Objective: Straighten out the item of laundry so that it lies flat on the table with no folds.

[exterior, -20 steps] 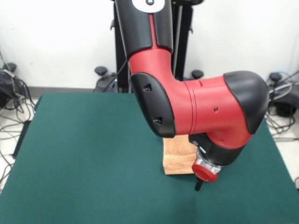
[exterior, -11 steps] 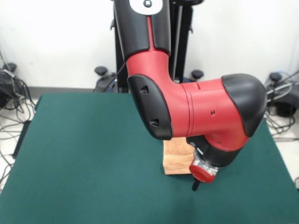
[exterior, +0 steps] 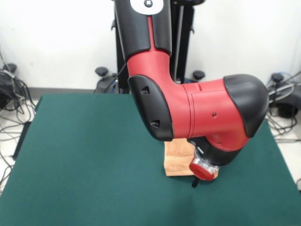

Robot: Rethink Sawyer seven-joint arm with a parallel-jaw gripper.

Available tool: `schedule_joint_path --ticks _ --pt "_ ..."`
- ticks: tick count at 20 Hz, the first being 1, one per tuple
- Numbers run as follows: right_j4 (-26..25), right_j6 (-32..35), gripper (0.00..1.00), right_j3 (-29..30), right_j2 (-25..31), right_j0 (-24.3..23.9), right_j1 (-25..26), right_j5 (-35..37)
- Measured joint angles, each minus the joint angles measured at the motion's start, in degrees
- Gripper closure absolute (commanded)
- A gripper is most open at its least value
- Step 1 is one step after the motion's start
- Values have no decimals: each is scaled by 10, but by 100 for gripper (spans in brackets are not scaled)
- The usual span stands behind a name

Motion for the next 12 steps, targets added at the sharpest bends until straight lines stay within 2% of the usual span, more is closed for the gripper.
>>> schedule_joint_path --ticks 12 --pt "0 0 0 0 0 0 0 39"
